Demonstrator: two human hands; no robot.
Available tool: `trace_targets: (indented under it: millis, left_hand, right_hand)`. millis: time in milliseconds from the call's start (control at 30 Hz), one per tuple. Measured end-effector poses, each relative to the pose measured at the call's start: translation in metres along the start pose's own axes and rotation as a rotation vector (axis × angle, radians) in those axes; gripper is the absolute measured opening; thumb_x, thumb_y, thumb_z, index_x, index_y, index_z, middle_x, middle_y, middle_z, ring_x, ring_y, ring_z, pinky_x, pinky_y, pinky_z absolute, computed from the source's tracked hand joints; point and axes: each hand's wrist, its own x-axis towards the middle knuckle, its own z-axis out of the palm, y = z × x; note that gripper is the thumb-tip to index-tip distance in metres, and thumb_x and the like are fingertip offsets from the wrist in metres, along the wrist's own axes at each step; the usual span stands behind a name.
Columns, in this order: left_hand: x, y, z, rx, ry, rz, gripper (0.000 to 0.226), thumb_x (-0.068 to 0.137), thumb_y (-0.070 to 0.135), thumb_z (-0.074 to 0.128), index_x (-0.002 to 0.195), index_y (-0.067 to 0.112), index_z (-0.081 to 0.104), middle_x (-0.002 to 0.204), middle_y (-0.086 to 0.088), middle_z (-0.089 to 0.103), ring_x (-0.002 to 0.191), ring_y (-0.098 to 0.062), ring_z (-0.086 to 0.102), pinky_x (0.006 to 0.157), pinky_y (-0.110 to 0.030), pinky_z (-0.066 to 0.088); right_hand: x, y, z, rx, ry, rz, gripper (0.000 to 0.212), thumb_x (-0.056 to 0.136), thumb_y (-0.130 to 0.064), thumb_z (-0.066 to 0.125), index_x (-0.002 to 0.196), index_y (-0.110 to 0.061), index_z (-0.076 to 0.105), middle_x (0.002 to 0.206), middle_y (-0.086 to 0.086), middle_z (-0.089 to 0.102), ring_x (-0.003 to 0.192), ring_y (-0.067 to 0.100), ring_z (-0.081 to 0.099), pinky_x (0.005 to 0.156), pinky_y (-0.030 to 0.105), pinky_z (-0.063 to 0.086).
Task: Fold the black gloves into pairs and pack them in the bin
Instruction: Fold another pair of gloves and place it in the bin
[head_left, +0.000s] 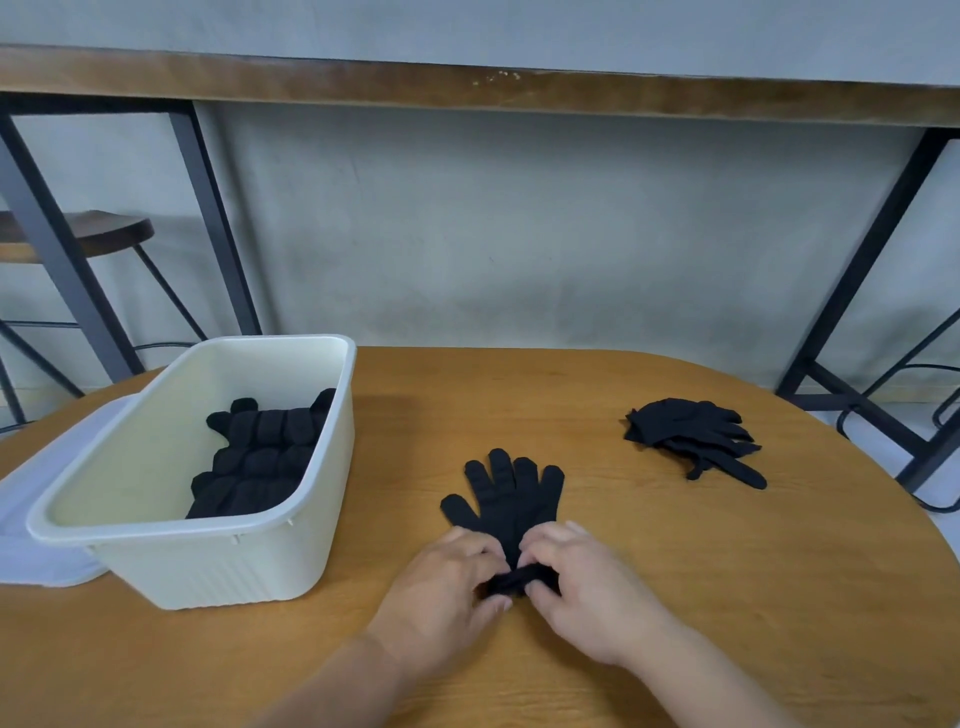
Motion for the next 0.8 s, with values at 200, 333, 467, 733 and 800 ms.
trace_targets:
  millis: [200,333,467,733,800]
  left_hand:
    - [0.004,0.004,-0.005,-0.188,0.027,-0.237,0.01,0.096,0.042,0.051,0.1,0.037,0.059,0.077,0.012,0.063,0.069,-0.004,0.058,0.063,-0.023,0.05]
    - [0.021,0.004,-0.005,-0.208,0.035,-0.312,0.014,0.098,0.038,0.049,0.102,0.03,0.059,0.067,0.009,0.056,0.06,-0.005,0.05,0.057,-0.024,0.043]
    - [0.037,0.003,0.001,-0.114,0.035,-0.358,0.02,0.098,0.039,0.046,0.11,0.028,0.058,0.068,0.01,0.051,0.061,-0.008,0.048,0.052,-0.023,0.034]
    - [0.044,0.007,0.004,0.05,0.052,-0.382,0.017,0.093,0.04,0.054,0.103,0.029,0.046,0.091,0.013,0.052,0.077,-0.01,0.055,0.062,-0.024,0.041]
    - [0.044,0.007,0.002,0.059,0.075,-0.35,0.02,0.092,0.037,0.057,0.095,0.029,0.039,0.093,0.013,0.044,0.071,-0.008,0.047,0.059,-0.021,0.034]
  right_hand:
    - [0.0,0.001,-0.006,0.269,0.014,0.17,0.007,0.095,-0.037,0.057,0.098,-0.038,0.063,0.082,-0.011,0.062,0.073,0.006,0.058,0.064,0.024,0.048]
    - [0.014,0.001,0.001,0.304,0.074,0.277,0.008,0.096,-0.037,0.056,0.101,-0.036,0.063,0.069,-0.008,0.056,0.062,0.007,0.052,0.064,0.031,0.049]
    - [0.025,0.003,0.008,0.309,0.173,0.359,0.015,0.096,-0.035,0.055,0.106,-0.028,0.064,0.061,-0.011,0.051,0.055,0.005,0.046,0.053,0.019,0.037]
    - [0.028,0.002,0.014,0.146,0.254,0.457,0.022,0.091,-0.04,0.061,0.09,-0.033,0.041,0.087,-0.013,0.047,0.068,0.006,0.048,0.053,0.021,0.033]
    - [0.027,0.003,0.015,0.126,0.284,0.453,0.028,0.091,-0.04,0.062,0.079,-0.032,0.038,0.088,-0.012,0.046,0.063,0.007,0.047,0.052,0.021,0.033]
